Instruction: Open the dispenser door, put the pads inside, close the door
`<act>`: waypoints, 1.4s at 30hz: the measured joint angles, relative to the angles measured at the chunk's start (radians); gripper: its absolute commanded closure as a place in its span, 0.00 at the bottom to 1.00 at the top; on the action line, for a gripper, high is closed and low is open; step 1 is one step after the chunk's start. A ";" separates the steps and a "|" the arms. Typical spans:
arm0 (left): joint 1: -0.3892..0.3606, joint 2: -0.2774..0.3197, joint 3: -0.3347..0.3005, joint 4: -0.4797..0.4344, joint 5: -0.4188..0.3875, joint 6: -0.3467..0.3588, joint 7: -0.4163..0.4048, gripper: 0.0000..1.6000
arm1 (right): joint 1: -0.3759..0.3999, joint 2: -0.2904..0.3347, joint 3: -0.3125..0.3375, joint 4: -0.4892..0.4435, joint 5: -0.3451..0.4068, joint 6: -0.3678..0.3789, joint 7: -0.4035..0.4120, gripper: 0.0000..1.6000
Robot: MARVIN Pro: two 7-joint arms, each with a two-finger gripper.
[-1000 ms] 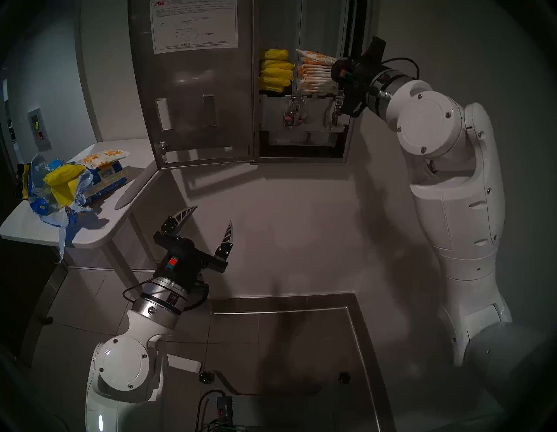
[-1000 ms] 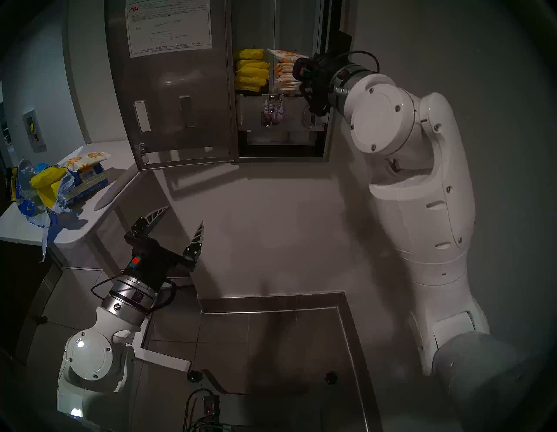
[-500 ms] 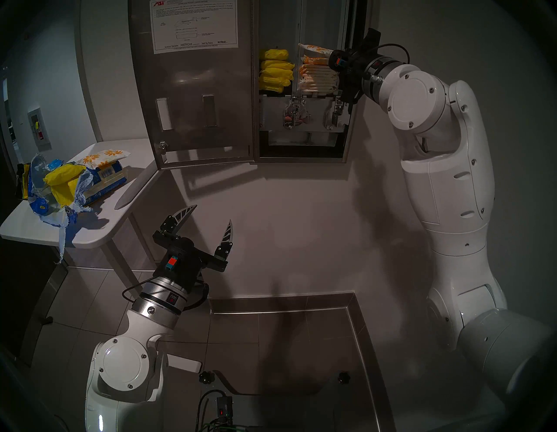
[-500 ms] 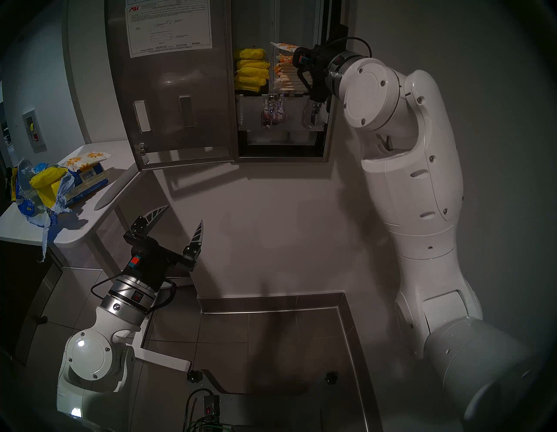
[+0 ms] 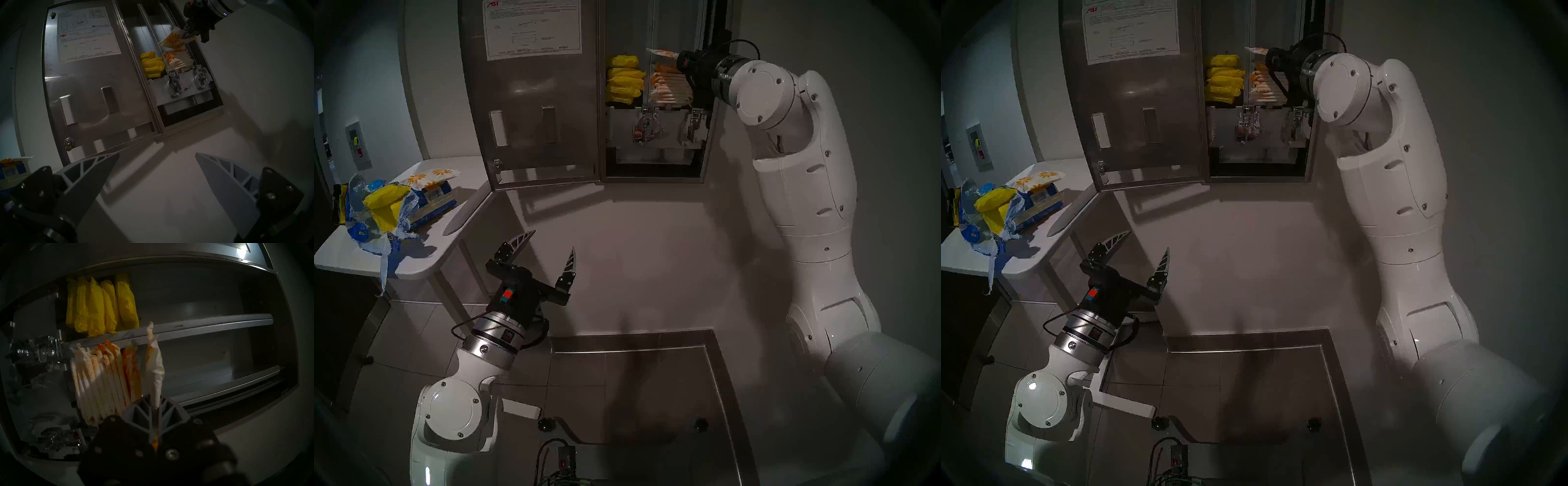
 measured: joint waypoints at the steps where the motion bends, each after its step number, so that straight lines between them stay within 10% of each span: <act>1: 0.000 0.000 0.000 0.000 0.000 0.000 0.000 0.00 | 0.004 -0.002 -0.001 0.006 -0.001 -0.001 0.000 1.00; 42: 0.000 0.001 0.000 -0.001 -0.002 -0.004 0.000 0.00 | 0.076 -0.065 0.010 0.178 -0.039 0.021 -0.037 1.00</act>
